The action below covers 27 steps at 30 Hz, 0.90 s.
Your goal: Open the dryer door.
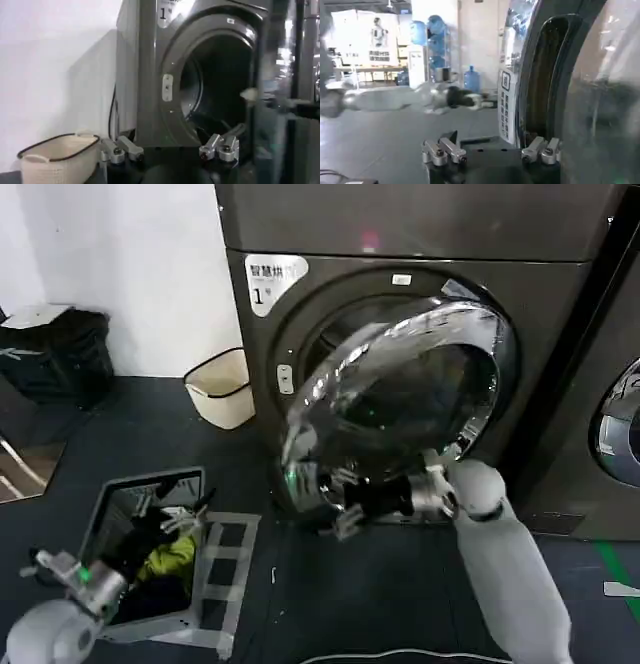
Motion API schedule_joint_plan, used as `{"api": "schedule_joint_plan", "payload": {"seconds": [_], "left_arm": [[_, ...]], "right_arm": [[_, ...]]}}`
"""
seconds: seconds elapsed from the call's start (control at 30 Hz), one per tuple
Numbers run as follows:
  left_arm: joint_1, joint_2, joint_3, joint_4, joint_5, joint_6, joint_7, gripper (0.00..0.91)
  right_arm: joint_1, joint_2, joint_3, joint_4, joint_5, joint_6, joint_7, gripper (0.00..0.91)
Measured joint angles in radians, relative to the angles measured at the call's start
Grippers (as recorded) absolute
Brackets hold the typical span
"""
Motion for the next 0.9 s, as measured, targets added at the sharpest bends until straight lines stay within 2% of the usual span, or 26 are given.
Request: {"api": "schedule_joint_plan", "payload": {"seconds": [0.17,0.33,0.47,0.73,0.9], "left_arm": [[-0.108,0.094,0.073,0.065,-0.072,0.003,0.000,0.907],[-0.242,0.160,0.198,0.131,-0.087,0.003,0.006,0.907],[-0.344,0.155,0.320,0.157,-0.078,0.010,0.007,0.907],[-0.533,0.139,0.530,0.199,-0.089,0.020,0.025,0.907],[-0.659,0.105,0.667,0.237,-0.089,0.018,0.037,0.907]], "right_arm": [[-0.090,-0.041,0.116,0.090,0.079,0.005,-0.002,0.907],[-0.220,-0.051,0.254,0.188,0.120,0.083,-0.003,0.907],[-0.341,-0.030,0.411,0.243,0.120,0.128,-0.002,0.907],[-0.501,0.045,0.751,0.259,0.129,0.149,0.041,0.907],[-0.538,0.066,0.943,0.231,0.212,0.149,0.255,0.907]]}}
